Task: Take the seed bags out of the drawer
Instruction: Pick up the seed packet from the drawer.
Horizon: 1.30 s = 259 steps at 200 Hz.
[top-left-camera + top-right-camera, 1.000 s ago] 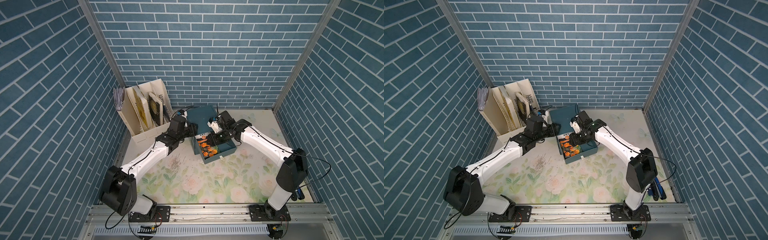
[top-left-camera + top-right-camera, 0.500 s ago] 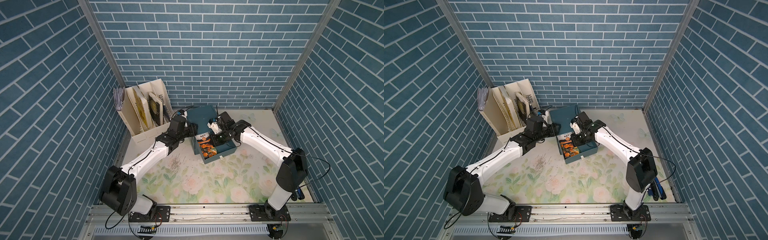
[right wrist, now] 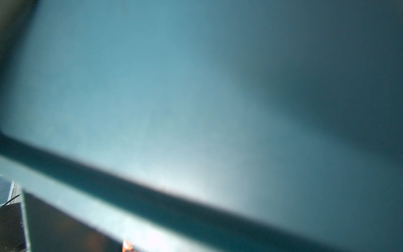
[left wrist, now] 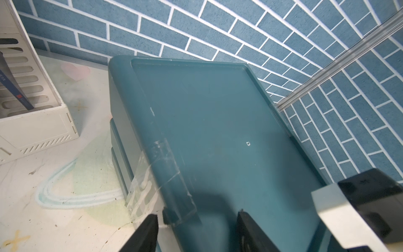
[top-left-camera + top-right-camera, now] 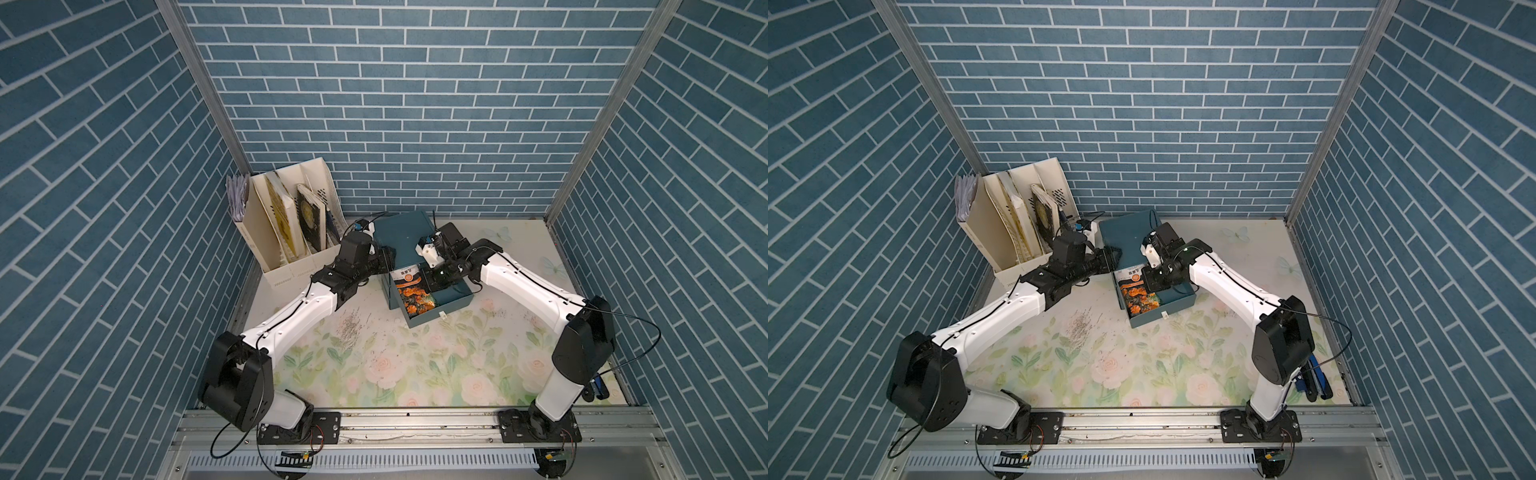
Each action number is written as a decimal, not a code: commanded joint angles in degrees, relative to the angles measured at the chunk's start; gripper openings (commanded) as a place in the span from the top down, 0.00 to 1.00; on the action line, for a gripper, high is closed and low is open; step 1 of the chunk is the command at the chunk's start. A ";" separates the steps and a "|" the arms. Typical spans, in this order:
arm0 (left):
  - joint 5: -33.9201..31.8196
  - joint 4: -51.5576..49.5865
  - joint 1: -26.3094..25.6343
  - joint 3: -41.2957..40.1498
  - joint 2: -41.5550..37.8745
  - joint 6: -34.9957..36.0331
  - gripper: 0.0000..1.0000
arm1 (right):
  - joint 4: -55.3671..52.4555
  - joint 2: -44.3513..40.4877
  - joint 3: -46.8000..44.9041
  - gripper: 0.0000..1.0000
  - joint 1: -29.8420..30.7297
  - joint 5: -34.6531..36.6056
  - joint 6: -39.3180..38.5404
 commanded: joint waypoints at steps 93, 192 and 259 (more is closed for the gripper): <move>-1.52 -5.69 -0.31 0.06 -0.19 1.73 0.38 | -7.34 -5.13 5.49 1.00 -1.48 -0.15 2.73; -2.54 -6.86 -0.29 0.70 -0.03 2.60 0.39 | -12.56 -10.95 6.89 1.00 -3.87 -1.05 3.64; -2.54 -7.42 -0.30 1.22 0.05 3.01 0.38 | -17.16 -13.12 11.14 1.00 -6.49 -1.15 3.87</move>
